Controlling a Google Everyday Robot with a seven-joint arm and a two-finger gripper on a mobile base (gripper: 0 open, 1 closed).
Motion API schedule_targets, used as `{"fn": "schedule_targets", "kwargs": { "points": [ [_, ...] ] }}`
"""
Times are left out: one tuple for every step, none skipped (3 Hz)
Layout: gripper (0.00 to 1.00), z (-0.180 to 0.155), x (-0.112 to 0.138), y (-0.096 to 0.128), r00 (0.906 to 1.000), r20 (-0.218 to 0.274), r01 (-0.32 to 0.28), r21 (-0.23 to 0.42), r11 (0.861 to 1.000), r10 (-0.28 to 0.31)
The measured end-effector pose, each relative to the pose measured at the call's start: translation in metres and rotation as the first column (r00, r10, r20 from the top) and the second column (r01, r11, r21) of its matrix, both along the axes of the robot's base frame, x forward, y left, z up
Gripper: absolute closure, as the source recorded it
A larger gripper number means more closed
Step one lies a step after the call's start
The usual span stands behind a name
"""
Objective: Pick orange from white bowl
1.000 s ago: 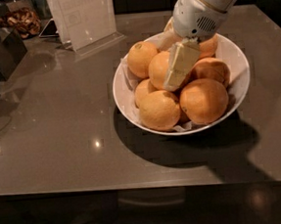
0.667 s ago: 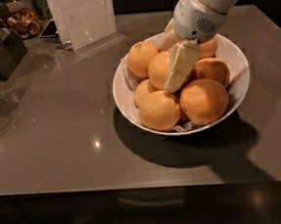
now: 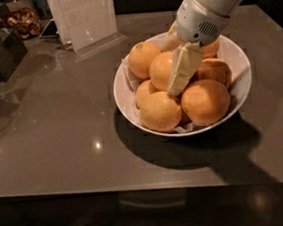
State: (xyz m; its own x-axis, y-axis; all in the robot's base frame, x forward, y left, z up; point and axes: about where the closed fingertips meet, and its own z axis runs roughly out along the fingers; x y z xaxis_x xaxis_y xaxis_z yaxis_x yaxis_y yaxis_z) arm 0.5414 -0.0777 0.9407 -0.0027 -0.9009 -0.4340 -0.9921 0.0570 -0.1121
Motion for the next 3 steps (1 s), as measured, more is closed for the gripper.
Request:
{"fn": "schedule_targets", "kwargs": {
  "points": [
    [0.16, -0.0041, 0.0067, -0.0077, 0.9997, 0.012, 0.023, -0.008, 1.000, -0.023],
    [0.15, -0.0123, 0.0149, -0.0153, 0.9990, 0.017, 0.040, -0.017, 0.999, -0.040],
    [0.15, -0.0112, 0.0161, -0.0153, 0.9989, 0.014, 0.045, -0.019, 0.999, -0.045]
  ]
}}
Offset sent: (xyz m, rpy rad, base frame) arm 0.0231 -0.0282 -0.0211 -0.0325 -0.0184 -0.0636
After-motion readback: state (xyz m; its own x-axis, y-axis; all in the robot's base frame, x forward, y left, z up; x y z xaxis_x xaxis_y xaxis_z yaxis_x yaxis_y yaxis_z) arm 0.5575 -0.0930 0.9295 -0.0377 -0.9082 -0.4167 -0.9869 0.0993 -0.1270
